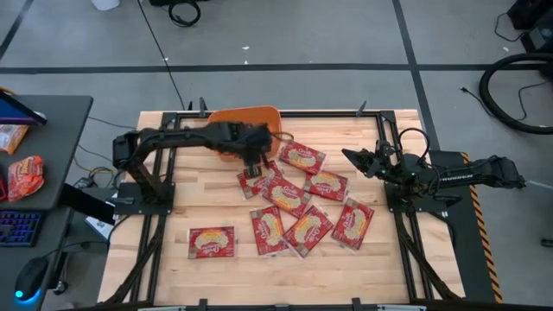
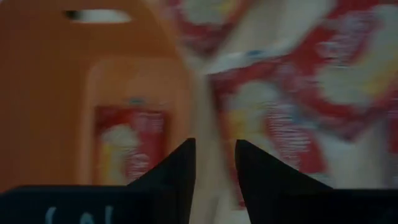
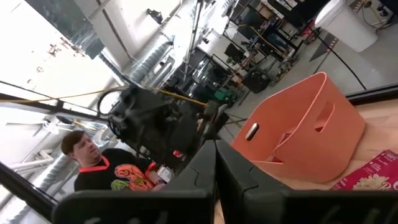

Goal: Sort popcorn bags into baskets
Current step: Put the red popcorn bag into the orange bin

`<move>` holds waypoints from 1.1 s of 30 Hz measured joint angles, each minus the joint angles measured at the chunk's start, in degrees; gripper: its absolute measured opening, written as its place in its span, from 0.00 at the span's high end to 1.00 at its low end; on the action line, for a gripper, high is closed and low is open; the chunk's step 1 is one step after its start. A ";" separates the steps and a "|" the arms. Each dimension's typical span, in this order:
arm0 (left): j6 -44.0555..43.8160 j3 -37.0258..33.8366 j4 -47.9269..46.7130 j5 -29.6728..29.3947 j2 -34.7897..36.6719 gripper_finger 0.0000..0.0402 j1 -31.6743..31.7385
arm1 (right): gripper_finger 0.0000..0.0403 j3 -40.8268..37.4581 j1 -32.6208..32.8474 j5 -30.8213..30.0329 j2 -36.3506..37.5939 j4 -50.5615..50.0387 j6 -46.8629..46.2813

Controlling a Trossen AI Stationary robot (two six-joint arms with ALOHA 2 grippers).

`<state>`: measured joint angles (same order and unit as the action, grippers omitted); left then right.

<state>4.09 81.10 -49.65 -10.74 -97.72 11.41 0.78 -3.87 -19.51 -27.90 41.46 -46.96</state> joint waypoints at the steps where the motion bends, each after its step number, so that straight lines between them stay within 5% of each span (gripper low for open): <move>1: -1.76 0.00 0.10 1.71 -0.04 0.68 -1.21 | 0.98 0.00 0.01 0.42 0.02 0.05 0.37; 5: -2.91 -0.03 1.74 9.34 -0.65 0.66 -6.33 | 0.96 0.00 0.02 2.65 0.02 0.08 0.73; 10: 3.94 -0.09 4.35 7.76 -3.06 0.67 -12.80 | 0.96 0.00 -0.01 2.39 -0.28 0.10 0.00; 17: 11.12 -0.04 10.67 -4.78 -8.30 0.61 -20.13 | 0.95 -0.02 -0.05 1.58 -1.64 -0.86 -1.09; 24: 17.37 -0.02 9.75 -8.67 -14.20 0.46 -22.78 | 0.93 -0.02 -0.05 1.58 -2.25 -2.06 -1.54; 33: 14.67 -0.04 7.28 -14.66 -19.25 0.44 -22.50 | 0.93 -0.02 -0.05 2.23 -2.21 -2.09 -2.66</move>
<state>18.76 81.06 -42.38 -25.40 -116.96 -11.10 0.75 -3.92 -17.28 -30.11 39.38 -49.62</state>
